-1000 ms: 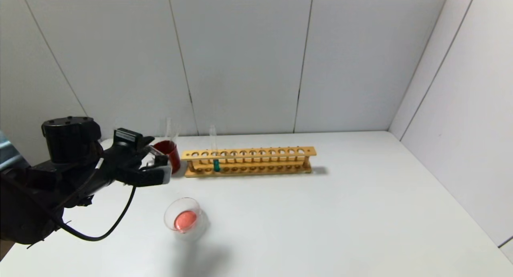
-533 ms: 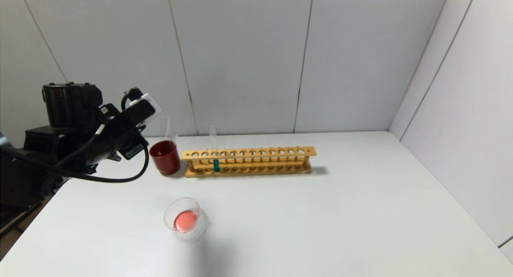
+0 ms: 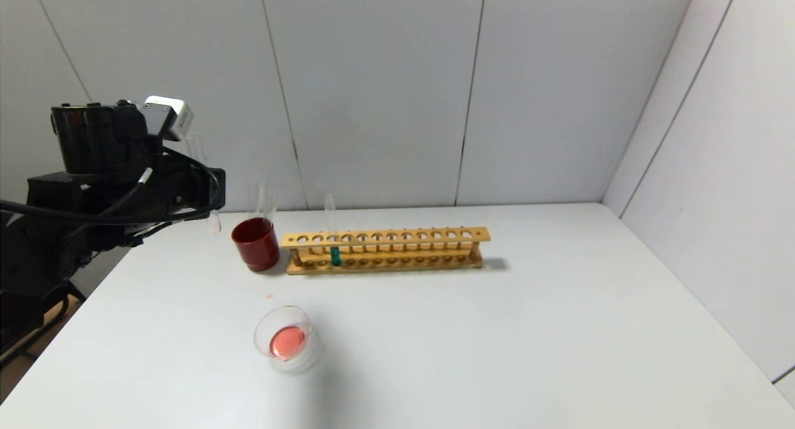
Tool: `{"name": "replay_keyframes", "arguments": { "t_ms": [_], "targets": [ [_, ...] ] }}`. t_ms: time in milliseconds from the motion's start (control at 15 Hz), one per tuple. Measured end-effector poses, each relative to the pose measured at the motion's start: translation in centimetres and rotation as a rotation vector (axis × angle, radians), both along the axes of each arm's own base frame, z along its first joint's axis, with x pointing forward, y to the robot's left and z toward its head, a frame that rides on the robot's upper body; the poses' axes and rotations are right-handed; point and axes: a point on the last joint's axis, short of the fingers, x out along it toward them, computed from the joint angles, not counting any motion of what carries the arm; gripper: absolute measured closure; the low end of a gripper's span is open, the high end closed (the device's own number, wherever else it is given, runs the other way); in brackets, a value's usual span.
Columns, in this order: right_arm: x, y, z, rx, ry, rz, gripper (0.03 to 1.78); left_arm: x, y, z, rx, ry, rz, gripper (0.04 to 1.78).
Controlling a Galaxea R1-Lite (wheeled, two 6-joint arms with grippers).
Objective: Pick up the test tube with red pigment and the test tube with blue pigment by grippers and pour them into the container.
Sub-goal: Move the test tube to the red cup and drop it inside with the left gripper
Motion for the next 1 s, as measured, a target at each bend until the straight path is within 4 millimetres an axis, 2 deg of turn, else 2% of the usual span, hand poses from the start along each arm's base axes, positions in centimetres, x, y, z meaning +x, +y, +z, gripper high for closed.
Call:
{"name": "replay_keyframes", "arguments": {
  "t_ms": [533, 1000],
  "targets": [
    [0.0, 0.0, 0.0, 0.000, 0.000, 0.000, 0.06, 3.9, 0.1, -0.9, -0.088, -0.007, 0.009, 1.49],
    [0.0, 0.0, 0.0, 0.000, 0.000, 0.000, 0.06, 7.6, 2.6, -3.6, -0.133, -0.013, 0.094, 1.49]
  ]
}}
